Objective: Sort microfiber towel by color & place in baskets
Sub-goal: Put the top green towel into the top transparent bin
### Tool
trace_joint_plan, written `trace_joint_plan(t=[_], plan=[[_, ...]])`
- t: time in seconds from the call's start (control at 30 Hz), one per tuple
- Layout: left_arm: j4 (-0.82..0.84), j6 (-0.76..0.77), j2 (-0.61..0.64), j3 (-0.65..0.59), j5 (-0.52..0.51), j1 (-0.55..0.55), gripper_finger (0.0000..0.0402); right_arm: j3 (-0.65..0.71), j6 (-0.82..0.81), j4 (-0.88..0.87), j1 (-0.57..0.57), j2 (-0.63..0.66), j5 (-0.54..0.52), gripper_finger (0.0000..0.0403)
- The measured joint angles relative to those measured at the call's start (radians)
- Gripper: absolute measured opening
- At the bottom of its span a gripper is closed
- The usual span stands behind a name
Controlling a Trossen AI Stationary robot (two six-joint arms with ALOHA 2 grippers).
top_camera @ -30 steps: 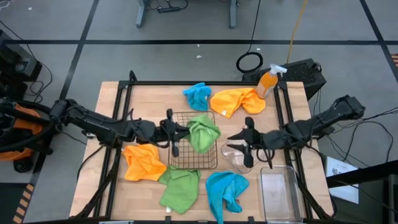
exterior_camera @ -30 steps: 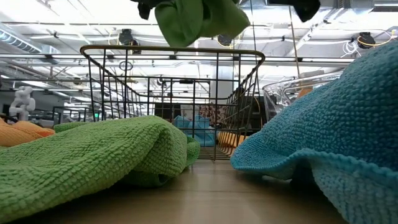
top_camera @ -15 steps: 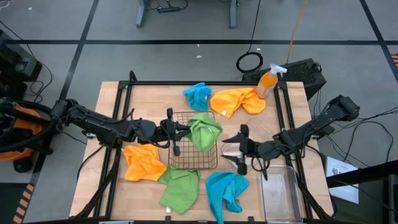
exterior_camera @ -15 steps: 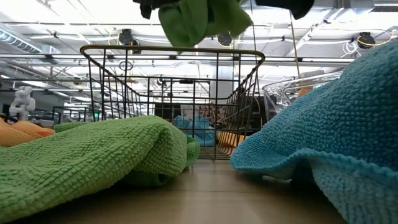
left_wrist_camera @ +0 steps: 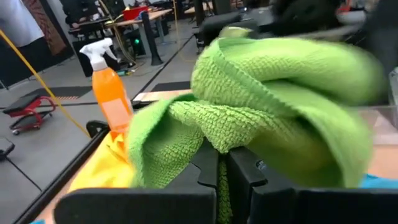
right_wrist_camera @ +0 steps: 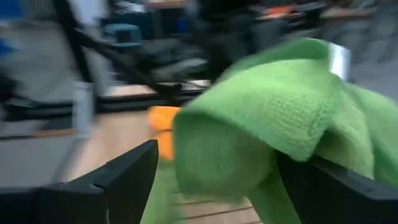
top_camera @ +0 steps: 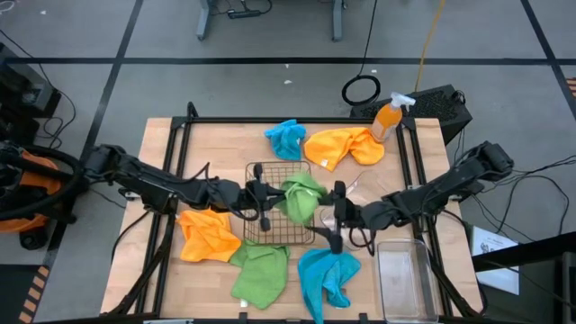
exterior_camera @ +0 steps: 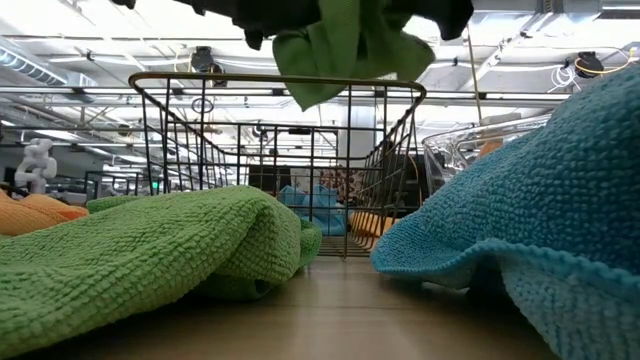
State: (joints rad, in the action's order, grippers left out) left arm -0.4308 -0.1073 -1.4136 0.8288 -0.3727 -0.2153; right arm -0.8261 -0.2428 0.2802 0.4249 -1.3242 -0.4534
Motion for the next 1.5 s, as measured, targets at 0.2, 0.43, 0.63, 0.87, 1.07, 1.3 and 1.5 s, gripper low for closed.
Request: trace_joint_plan(t=[0.2, 0.43, 0.63, 0.87, 1.07, 1.3, 1.5], plan=[[-0.004, -0.011, -0.003, 0.0, -0.007, 0.001, 0.0009, 0.0, -0.089, -0.159, 0.034, 0.067, 0.049, 0.0319], [-0.009, -0.004, -0.003, 0.0, -0.01, 0.004, 0.0008, 0.0, -0.183, -0.341, 0.056, 0.15, -0.076, 0.0318], [-0.016, -0.004, -0.003, 0.0, -0.019, 0.004, 0.0008, 0.0, -0.128, -0.314, 0.069, 0.195, -0.169, 0.0331], [-0.078, -0.03, -0.003, 0.0, -0.021, 0.006, 0.0009, 0.001, -0.072, -0.259, 0.042, 0.178, -0.221, 0.0384], [-0.086, -0.037, -0.003, 0.0, -0.021, 0.029, 0.0009, 0.001, -0.031, -0.167, 0.021, 0.165, -0.174, 0.0395], [-0.194, -0.051, -0.02, 0.0, 0.009, 0.051, 0.0009, 0.001, 0.002, -0.093, -0.039, 0.104, -0.174, 0.0395], [-0.271, -0.083, -0.054, 0.0, 0.05, 0.051, 0.0009, 0.001, 0.083, -0.001, -0.087, 0.031, -0.174, 0.0394]])
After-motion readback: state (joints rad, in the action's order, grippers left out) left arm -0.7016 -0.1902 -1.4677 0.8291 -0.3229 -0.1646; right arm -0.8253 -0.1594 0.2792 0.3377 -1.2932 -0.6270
